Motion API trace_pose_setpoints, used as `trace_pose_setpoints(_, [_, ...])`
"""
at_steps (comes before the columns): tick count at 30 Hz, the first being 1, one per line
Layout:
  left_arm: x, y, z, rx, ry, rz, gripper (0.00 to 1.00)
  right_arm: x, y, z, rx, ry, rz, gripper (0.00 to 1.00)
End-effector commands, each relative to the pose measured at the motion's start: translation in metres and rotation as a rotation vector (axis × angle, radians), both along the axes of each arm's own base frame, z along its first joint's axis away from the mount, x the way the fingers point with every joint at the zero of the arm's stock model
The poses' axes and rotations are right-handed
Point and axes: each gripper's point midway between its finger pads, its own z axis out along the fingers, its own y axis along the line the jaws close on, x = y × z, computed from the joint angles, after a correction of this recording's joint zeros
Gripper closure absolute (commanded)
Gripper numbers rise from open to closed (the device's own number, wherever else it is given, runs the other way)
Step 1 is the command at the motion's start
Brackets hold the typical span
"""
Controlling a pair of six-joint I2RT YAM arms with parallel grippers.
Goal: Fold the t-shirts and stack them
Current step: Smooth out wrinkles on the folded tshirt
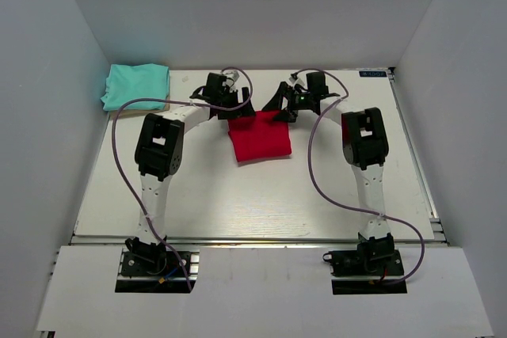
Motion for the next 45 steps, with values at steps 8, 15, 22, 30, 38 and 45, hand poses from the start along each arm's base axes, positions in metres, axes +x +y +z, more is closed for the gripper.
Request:
trace_pose_setpoints(8, [0.011,0.02,0.053,0.029,-0.112,-0.007,0.0,0.008,-0.036,0.039,-0.122,-0.13,-0.041,0.1])
trace_pose_setpoints(15, [-0.032,0.039,0.116,0.105,-0.211,0.019,0.0,-0.02,-0.058,0.097,-0.23,-0.294,-0.058,0.1])
trace_pose_setpoints(22, [-0.104,0.05,0.087,0.096,-0.086,-0.013,0.0,-0.092,-0.067,0.054,-0.23,-0.195,-0.008,0.1])
trace_pose_setpoints(30, [-0.162,0.016,0.037,0.01,0.002,-0.2,0.04,-0.115,-0.066,0.021,-0.256,-0.147,0.051,0.13])
trace_pose_setpoints(38, [-0.16,-0.002,0.012,0.003,0.009,-0.24,0.28,-0.115,-0.06,0.004,-0.27,-0.122,0.086,0.24])
trace_pose_setpoints(45, [-0.163,0.004,-0.011,0.047,0.071,-0.232,0.74,-0.12,-0.048,-0.003,-0.236,-0.101,0.127,0.53])
